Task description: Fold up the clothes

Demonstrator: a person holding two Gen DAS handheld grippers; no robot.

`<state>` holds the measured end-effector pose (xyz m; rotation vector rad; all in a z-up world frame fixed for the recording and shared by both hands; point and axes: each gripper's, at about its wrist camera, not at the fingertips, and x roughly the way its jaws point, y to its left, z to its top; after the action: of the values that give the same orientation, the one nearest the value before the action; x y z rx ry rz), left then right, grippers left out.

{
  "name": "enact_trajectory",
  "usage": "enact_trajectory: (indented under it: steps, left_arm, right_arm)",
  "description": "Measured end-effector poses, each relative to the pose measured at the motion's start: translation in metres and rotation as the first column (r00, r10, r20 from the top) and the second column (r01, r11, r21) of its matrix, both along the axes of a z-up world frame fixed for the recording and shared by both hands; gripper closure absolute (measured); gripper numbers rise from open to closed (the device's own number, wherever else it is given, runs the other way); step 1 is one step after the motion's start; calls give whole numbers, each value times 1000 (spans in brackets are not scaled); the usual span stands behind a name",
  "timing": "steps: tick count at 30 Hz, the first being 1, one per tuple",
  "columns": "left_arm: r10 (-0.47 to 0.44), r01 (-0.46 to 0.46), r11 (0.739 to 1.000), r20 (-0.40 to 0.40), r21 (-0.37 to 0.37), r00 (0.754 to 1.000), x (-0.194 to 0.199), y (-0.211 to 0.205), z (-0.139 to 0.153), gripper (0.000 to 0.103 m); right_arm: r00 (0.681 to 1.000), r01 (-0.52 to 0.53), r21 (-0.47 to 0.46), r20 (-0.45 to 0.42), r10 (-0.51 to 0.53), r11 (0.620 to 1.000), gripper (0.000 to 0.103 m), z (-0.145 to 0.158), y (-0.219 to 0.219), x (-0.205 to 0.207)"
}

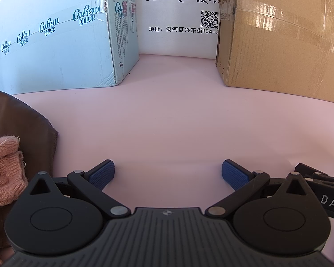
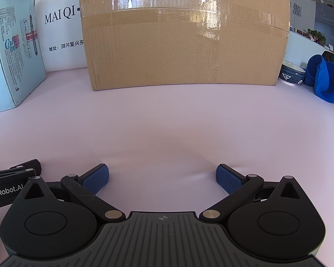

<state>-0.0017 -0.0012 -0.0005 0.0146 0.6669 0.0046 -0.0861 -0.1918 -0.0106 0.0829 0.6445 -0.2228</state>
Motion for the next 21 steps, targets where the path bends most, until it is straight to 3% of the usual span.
enact_trajectory:
  steps: [21]
  left_arm:
    - [0,0,1000,10,23,1000,-2,-1,-2,0]
  right_arm:
    - [1000,1,14,11,-1,1000,0,1,4,2]
